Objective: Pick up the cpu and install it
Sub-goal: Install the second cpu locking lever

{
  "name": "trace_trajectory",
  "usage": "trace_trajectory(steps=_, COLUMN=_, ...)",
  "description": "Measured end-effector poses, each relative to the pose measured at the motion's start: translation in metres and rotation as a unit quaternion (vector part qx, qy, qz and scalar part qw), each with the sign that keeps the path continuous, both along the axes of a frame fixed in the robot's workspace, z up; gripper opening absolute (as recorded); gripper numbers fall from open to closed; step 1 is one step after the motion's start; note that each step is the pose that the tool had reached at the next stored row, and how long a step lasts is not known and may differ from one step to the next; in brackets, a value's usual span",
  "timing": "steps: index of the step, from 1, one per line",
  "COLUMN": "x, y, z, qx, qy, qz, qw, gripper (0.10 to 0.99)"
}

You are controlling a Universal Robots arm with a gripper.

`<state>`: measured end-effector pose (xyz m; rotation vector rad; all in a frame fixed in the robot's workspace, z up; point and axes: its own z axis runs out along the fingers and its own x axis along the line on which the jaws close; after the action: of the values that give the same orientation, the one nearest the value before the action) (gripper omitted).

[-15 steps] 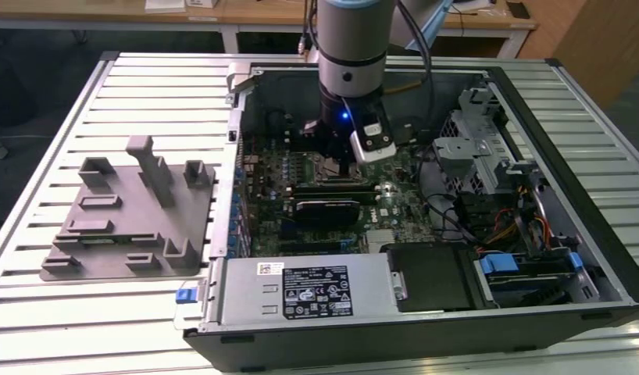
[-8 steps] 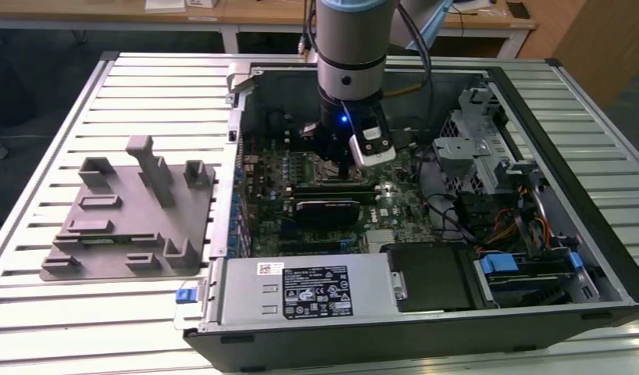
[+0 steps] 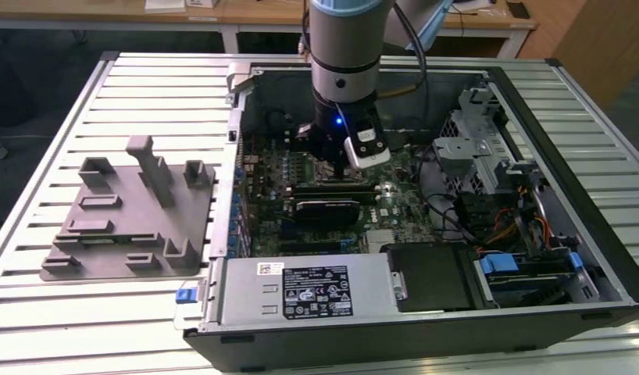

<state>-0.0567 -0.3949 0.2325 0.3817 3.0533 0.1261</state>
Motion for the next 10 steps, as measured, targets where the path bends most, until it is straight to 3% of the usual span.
trace_trajectory(steps=3, x=-0.0006, y=0.0001, z=-0.0021, qx=0.0033, qy=-0.0001, qz=0.018, qw=0.9998, gripper=0.106)
trace_trajectory(steps=10, x=-0.0023, y=0.0, z=-0.005, qx=0.0032, qy=0.0002, qz=0.046, qw=0.9989, gripper=0.106)
